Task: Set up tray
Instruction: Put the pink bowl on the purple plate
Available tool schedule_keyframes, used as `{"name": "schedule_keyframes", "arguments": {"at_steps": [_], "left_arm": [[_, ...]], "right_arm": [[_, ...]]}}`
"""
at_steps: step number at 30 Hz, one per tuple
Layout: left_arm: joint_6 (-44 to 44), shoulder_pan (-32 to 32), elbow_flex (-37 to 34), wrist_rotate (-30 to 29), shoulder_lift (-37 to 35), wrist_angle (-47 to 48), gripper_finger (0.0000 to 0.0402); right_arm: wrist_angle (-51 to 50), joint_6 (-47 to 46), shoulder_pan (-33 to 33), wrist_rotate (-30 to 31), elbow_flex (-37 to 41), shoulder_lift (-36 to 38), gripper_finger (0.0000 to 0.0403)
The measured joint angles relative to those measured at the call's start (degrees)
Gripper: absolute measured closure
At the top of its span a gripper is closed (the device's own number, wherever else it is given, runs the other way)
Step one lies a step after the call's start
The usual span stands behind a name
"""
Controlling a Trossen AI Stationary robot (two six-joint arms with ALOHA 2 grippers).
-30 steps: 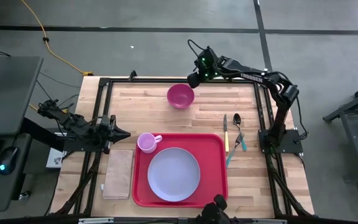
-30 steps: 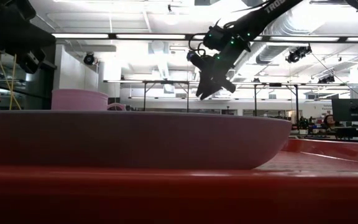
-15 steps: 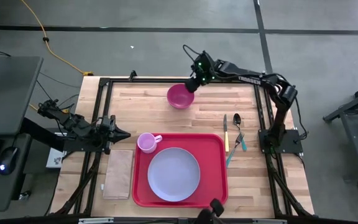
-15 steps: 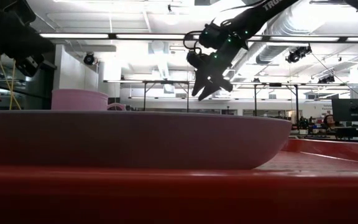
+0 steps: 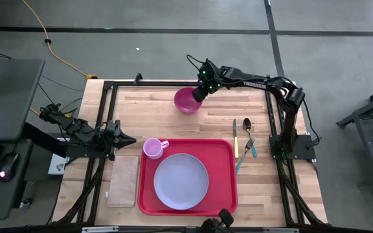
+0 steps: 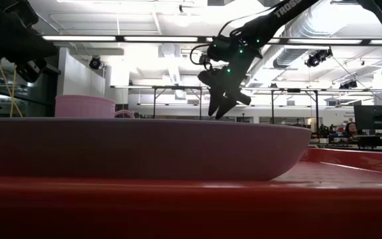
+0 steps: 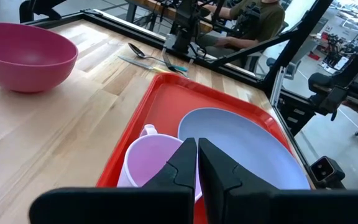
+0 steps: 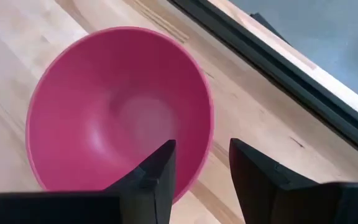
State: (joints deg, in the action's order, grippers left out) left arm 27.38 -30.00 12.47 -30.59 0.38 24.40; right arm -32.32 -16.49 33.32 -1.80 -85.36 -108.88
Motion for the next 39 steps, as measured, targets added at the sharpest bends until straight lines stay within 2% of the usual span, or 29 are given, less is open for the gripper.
{"name": "schedule_keyframes", "arguments": {"at_steps": [8,39], "left_arm": [[0.00,-0.02,0.00,-0.05,0.00,0.00,0.0357],[0.17,-0.02,0.00,-0.11,0.02,1.05,0.0357]], "right_arm": [[-1.20,-0.19,0.00,-1.81,0.00,-2.39,0.0276],[1.75,-0.18,0.26,-1.14,0.00,-6.29,0.0277]]}}
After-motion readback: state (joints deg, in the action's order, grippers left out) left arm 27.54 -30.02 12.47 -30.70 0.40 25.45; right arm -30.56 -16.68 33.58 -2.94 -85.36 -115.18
